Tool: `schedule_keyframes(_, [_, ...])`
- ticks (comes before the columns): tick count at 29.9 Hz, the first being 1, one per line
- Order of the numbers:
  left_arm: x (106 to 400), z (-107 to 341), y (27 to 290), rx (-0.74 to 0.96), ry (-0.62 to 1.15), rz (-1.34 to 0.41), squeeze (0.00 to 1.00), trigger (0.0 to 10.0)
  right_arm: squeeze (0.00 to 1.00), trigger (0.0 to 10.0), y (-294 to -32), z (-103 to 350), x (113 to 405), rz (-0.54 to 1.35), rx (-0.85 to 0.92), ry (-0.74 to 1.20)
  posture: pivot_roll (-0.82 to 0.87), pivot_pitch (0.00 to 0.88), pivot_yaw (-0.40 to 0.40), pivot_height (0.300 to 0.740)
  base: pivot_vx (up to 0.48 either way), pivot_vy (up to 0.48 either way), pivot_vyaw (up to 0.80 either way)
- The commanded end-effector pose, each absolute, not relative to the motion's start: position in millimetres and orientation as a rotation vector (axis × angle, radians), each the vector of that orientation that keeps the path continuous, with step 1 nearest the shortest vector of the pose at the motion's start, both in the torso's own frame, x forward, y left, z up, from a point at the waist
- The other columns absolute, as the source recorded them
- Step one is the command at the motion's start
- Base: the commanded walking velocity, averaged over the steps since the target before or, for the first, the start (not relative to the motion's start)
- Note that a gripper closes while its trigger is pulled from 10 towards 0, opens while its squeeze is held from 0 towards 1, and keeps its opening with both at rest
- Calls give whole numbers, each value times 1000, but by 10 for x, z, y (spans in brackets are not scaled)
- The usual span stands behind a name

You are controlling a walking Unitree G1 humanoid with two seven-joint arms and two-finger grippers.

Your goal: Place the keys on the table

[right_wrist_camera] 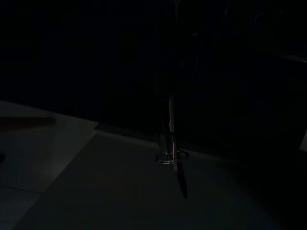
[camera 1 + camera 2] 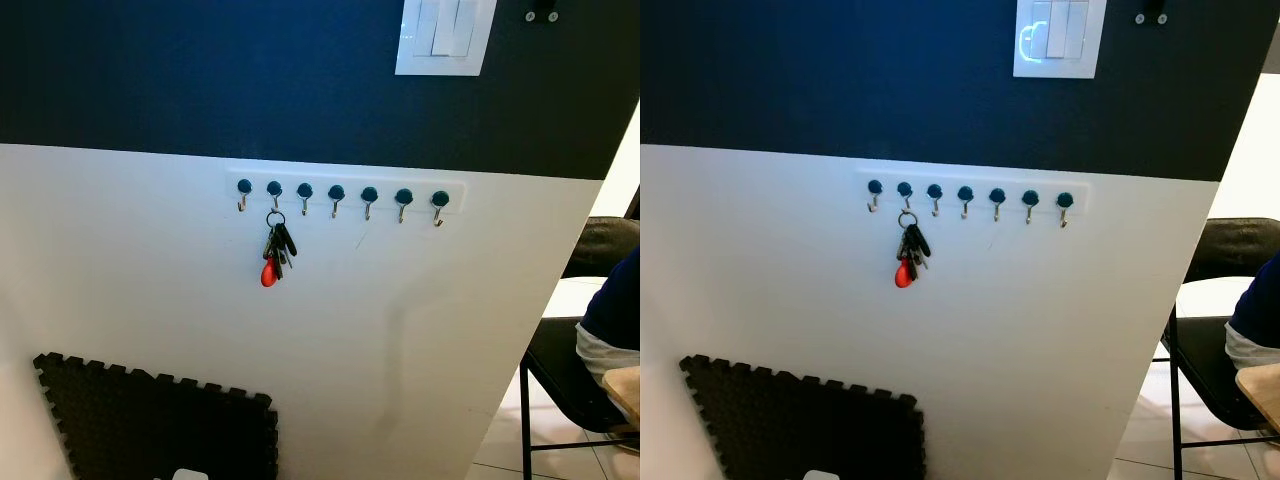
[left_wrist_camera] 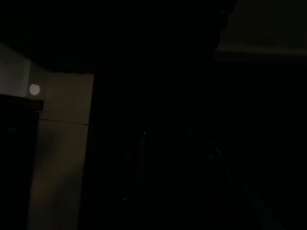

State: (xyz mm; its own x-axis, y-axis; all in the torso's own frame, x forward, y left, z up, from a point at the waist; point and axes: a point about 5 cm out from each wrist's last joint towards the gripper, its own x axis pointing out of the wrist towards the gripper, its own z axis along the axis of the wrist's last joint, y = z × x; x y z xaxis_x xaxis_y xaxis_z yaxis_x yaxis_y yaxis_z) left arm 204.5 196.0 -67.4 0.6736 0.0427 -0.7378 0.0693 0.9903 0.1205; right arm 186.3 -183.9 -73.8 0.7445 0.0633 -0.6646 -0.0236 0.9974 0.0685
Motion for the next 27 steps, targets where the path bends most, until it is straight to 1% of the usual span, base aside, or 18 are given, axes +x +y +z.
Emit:
schedule_keyframes(1, [2009,-695,1962,125,839,-8,94,10000,0,10000,-1834,-745,1861,49,55,741,41,29,15,740,0,0,0])
schedule_keyframes(7, [2012,-697,1942,126,839,-11,86,10000,0,10000,-1835,-745,1865,62,46,746,37,25,1,740,0,0,0])
schedule_keyframes(14, [1994,-717,1854,127,835,-28,78,10000,0,10000,-1885,-717,1916,82,20,745,37,22,-27,740,0,0,0])
schedule_keyframes(27, [2012,-704,1874,121,830,-29,63,10000,0,10000,-1811,-750,1859,82,34,749,44,24,-7,740,0,0,0])
